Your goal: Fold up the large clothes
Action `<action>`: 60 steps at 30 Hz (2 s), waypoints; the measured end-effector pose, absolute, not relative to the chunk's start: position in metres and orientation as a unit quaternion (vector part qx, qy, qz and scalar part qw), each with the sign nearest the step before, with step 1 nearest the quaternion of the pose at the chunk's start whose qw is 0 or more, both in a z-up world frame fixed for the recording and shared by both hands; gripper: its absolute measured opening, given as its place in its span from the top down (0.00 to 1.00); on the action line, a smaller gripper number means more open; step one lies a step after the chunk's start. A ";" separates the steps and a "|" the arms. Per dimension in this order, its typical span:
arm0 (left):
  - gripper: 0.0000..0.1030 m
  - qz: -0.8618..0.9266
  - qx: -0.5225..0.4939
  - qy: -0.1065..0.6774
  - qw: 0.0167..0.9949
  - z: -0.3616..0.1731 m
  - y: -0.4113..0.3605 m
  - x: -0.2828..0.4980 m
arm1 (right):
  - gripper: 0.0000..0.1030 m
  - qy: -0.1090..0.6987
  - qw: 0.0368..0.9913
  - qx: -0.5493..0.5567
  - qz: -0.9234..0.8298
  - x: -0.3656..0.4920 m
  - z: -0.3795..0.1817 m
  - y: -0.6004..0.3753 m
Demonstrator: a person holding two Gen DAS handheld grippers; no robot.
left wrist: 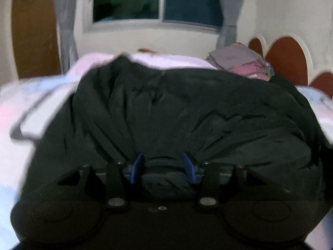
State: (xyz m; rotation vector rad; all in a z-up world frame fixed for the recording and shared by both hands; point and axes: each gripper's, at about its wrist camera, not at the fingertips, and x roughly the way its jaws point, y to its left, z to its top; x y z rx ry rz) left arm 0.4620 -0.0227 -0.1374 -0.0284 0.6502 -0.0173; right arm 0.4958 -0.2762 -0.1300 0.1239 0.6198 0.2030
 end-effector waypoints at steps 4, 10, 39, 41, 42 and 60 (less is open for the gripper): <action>0.57 0.020 0.016 0.333 0.943 -0.141 -0.043 0.477 | 0.45 0.292 0.952 0.050 0.084 0.491 -0.137 -0.270; 0.57 0.034 0.019 0.360 0.932 -0.130 -0.046 0.484 | 0.44 0.330 0.940 0.029 0.081 0.499 -0.126 -0.257; 0.30 0.085 -0.186 0.282 0.937 -0.117 0.019 0.331 | 0.65 0.290 0.944 0.042 0.150 0.425 -0.076 -0.184; 0.38 0.082 -0.285 0.294 0.909 -0.137 0.046 0.332 | 0.97 0.288 0.943 0.055 0.154 0.432 -0.075 -0.179; 0.43 0.088 -0.317 0.298 0.896 -0.143 0.054 0.334 | 0.97 0.281 0.945 0.061 0.154 0.435 -0.074 -0.177; 0.40 0.078 -0.434 0.255 0.860 -0.182 0.092 0.393 | 0.97 0.289 0.942 0.089 0.144 0.471 -0.084 -0.164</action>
